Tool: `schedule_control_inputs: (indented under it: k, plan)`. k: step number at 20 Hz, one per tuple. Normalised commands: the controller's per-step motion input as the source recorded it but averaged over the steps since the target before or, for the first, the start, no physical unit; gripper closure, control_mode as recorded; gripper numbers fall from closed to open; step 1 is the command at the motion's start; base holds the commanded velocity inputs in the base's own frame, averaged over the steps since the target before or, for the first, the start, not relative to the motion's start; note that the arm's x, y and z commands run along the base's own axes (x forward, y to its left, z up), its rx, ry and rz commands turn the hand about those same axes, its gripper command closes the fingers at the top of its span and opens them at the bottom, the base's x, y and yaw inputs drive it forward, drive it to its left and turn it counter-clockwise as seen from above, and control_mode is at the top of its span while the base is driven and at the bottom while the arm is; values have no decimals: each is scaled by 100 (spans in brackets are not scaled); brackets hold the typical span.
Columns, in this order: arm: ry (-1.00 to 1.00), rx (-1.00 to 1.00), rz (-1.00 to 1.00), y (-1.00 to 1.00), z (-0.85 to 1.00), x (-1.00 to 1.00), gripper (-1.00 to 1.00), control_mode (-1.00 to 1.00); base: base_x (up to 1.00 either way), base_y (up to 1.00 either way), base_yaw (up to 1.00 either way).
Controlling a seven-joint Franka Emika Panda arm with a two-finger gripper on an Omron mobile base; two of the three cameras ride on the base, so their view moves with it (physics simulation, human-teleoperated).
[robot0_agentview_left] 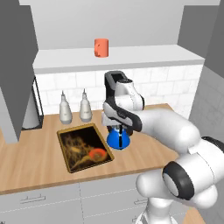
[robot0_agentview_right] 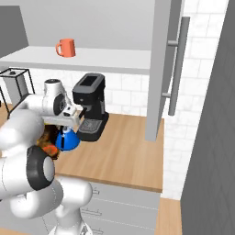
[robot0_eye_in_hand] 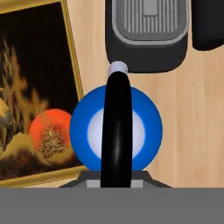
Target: Pick the kettle from the counter and place it on the tray. Then pick the mug from the cabinet and place it on the tray. Then close the cabinet doors.
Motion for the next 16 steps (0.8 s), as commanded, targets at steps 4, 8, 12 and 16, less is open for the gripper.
schedule_control_inputs:
  k: [4,8,12,16]
  plan:
    - [-14,0,0,100,27,1,100,-100,0,0,0]
    - [-5,0,0,96,-9,43,100,-100,0,0,0]
    - [-4,0,-5,86,-12,57,100,-100,0,0,0]
    - [0,0,-7,65,0,52,100,-100,0,0,0]
